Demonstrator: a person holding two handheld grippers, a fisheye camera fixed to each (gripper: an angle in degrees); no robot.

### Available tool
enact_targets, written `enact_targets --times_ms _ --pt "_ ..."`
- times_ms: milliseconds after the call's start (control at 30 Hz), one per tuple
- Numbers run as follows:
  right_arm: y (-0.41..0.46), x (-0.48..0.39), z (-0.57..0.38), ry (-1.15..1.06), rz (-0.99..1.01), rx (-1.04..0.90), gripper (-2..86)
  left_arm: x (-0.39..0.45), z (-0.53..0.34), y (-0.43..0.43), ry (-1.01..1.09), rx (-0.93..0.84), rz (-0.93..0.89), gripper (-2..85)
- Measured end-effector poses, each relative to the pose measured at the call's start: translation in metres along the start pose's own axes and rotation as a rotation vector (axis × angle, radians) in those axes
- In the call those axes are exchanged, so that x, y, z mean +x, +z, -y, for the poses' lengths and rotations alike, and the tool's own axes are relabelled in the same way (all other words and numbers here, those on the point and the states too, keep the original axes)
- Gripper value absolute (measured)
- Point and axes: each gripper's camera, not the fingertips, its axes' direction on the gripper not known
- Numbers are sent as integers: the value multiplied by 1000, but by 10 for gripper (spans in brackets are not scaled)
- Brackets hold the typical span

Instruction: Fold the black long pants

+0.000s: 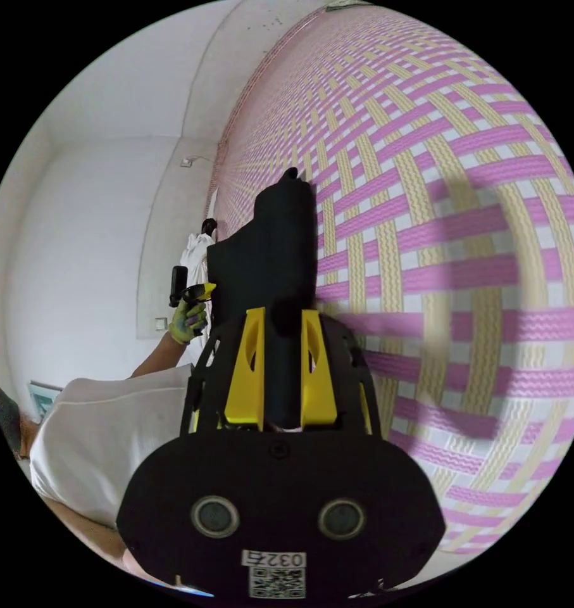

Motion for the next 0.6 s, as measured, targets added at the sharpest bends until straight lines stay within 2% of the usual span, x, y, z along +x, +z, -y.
enact_targets --times_ms 133,233,367,600 --pt "3 7 -6 9 64 -10 83 22 23 23 0 -98 -49 78" --pt "-6 15 -25 42 66 36 69 36 26 18 -17 -41 -87 58" --pt "-29 19 -68 61 32 100 55 49 11 8 -33 45 -272 38" --pt "-67 7 -171 95 66 253 52 126 4 11 46 -10 -436 31"
